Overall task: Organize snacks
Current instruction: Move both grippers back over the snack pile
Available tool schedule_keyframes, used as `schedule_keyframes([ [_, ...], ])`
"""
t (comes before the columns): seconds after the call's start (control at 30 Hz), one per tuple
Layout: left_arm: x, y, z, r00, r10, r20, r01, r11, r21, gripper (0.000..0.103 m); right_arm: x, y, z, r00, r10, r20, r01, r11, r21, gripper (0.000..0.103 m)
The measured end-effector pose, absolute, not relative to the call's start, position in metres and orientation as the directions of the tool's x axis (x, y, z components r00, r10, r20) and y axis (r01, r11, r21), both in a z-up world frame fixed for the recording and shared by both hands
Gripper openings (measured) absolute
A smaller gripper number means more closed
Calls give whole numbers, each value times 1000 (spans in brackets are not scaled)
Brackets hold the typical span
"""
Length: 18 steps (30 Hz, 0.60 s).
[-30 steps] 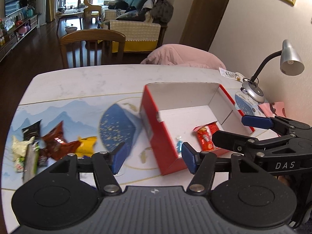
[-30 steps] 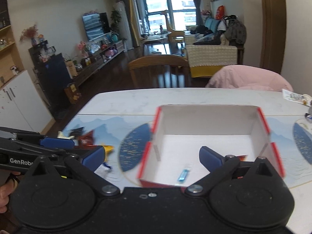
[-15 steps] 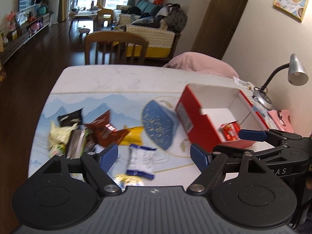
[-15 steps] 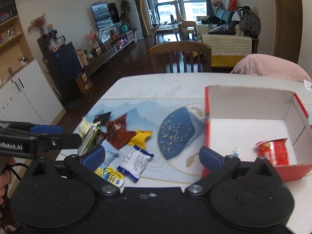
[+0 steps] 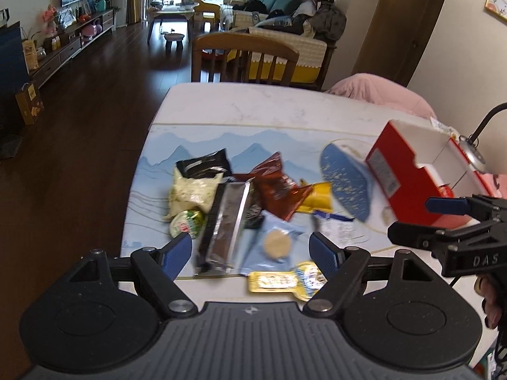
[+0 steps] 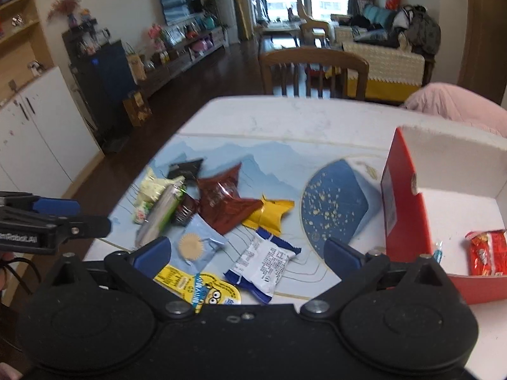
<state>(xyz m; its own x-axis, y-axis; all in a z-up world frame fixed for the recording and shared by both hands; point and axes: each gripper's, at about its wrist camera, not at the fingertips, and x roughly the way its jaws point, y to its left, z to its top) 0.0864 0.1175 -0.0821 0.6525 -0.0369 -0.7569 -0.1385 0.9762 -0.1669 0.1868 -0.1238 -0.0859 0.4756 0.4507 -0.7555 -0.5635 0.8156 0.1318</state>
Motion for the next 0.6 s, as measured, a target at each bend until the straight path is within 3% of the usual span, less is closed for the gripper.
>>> schedule_keyframes([
  [0.6, 157, 148, -154, 521, -132, -843, -53, 981, -186, 81, 223, -81, -173, 416, 238, -878, -465, 885, 20, 93],
])
